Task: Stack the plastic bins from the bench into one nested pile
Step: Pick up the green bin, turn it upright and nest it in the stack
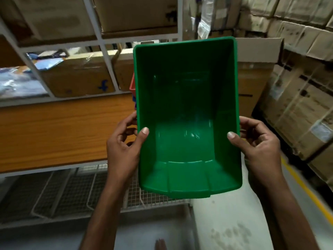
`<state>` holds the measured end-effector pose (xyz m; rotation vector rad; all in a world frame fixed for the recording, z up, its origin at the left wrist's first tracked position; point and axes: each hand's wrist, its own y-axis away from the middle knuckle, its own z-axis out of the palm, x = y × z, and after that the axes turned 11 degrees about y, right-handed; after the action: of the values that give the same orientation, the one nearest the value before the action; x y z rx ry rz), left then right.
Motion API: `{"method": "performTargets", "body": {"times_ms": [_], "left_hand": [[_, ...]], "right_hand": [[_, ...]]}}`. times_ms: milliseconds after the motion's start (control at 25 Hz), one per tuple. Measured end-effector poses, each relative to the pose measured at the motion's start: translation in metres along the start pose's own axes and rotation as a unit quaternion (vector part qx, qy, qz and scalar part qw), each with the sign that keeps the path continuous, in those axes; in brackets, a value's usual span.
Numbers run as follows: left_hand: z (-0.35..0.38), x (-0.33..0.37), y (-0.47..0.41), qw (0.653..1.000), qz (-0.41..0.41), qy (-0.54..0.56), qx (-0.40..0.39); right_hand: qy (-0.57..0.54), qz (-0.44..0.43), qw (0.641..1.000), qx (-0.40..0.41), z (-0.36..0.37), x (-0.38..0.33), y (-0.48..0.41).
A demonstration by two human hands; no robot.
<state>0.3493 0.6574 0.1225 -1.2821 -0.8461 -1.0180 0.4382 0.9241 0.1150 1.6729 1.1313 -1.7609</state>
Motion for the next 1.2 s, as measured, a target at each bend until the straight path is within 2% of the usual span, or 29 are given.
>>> {"method": "performTargets", "body": {"times_ms": [240,400,680,920,1200], "left_hand": [[-0.010,0.007,-0.065,0.996,0.077,0.022,0.027],[-0.014,0.013,-0.124,0.991,0.127,0.041,0.026],[-0.011,0.015,-0.208,0.984,0.166,0.048,0.047],[0.002,0.012,-0.264,0.983,0.149,0.069,0.076],[0.030,-0.005,-0.333,0.992,0.042,0.093,0.071]], "right_hand": [[-0.030,-0.063,0.997,-0.028,0.045,-0.023,-0.057],[-0.043,-0.116,0.992,-0.018,0.077,-0.036,-0.103],[-0.064,-0.148,0.987,-0.003,0.132,-0.051,-0.168],[-0.070,-0.134,0.988,-0.021,0.160,-0.067,-0.221],[-0.067,-0.044,0.996,-0.039,0.182,-0.050,-0.293]]}}
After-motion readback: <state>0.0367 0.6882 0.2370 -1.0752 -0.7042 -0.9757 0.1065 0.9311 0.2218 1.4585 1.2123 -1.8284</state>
